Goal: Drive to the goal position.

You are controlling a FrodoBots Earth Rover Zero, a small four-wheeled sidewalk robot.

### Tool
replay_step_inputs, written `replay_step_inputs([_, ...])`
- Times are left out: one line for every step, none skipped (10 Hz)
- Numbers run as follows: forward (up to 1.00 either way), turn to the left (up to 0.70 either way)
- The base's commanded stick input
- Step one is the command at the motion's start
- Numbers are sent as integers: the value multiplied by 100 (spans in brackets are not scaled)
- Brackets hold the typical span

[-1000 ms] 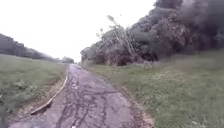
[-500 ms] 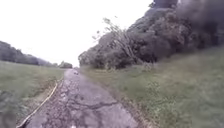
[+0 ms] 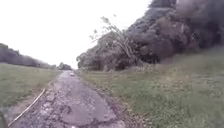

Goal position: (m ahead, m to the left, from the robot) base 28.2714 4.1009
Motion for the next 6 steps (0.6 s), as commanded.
replay_step_inputs([100, 27])
replay_step_inputs([100, 27])
replay_step_inputs([100, 27])
replay_step_inputs([100, 27])
replay_step_inputs([100, 27])
replay_step_inputs([100, 27])
